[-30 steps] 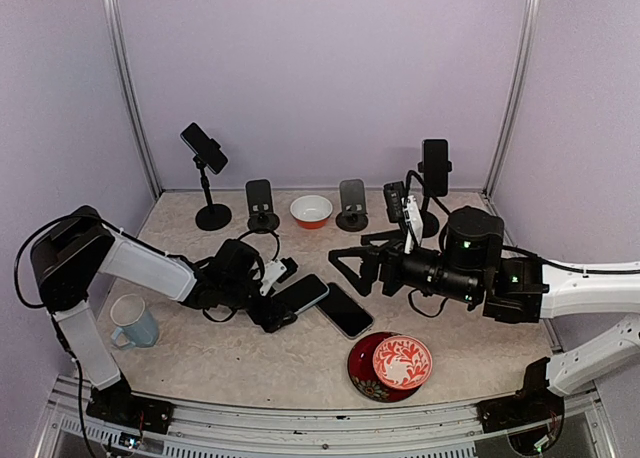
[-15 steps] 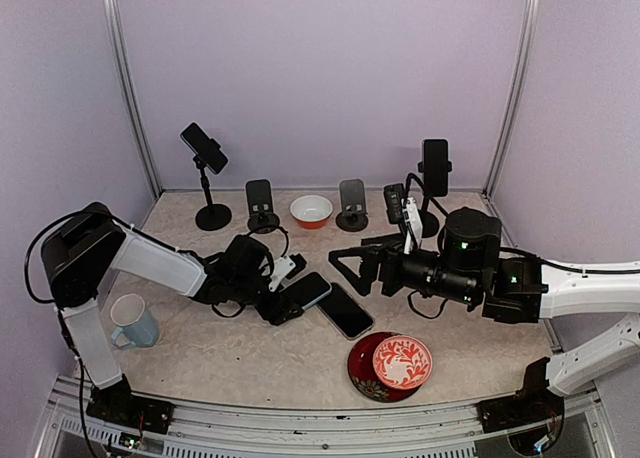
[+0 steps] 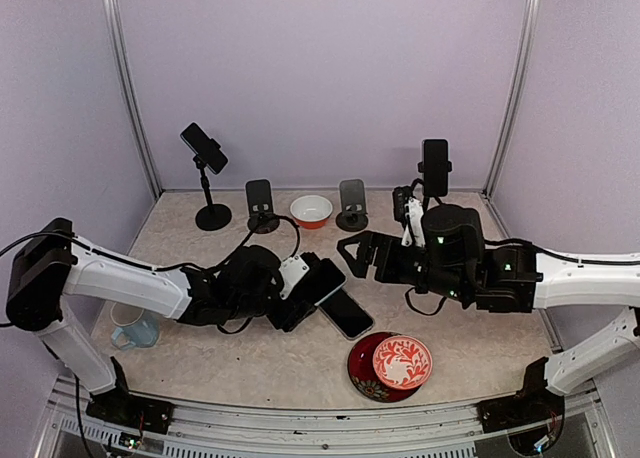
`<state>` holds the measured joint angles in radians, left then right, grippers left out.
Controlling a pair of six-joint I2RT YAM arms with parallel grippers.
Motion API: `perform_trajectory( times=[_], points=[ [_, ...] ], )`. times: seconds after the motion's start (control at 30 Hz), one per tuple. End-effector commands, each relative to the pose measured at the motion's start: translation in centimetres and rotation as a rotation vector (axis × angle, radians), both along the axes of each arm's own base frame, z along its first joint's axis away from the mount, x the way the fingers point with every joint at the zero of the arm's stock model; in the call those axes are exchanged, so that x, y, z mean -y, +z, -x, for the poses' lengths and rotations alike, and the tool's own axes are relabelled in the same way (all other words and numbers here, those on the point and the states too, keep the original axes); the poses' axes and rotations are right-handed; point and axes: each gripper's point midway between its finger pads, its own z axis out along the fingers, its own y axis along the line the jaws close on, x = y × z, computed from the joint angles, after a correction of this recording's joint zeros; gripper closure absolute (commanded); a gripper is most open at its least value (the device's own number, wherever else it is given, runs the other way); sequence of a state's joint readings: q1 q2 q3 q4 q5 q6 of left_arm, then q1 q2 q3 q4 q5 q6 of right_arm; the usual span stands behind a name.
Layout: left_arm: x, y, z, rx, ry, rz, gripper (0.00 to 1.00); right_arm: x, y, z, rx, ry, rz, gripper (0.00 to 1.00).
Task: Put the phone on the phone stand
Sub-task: Pick up the phone from the phone, then pass from the left arm to the right
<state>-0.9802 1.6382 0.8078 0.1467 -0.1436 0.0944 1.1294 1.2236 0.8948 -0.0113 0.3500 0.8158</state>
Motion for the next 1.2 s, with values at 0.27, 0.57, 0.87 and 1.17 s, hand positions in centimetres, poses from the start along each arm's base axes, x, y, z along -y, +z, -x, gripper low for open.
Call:
perform_trajectory(
  times=[0.27, 0.57, 0.87, 1.17],
  points=[
    [-1.1, 10.1, -0.2, 0.365, 0.230, 0.233, 0.44, -1.1, -2.2, -0.6, -0.181, -0.077, -0.089, 0.00],
    [-1.6, 14.7, 2.4, 0.346, 0.187, 0.510, 0.46, -5.4, -0.3, 0.8, 0.087, 0.200, -0.131, 0.01],
    [-1.5, 16.3, 3.9, 0.350, 0.151, 0.552, 0.46, -9.5, 1.3, 1.3, 0.186, 0.342, -0.173, 0.16],
    [-1.9, 17.8, 5.4, 0.344, 0.123, 0.623, 0.46, -10.6, 2.7, 1.5, 0.294, 0.387, -0.218, 0.66]
  ],
)
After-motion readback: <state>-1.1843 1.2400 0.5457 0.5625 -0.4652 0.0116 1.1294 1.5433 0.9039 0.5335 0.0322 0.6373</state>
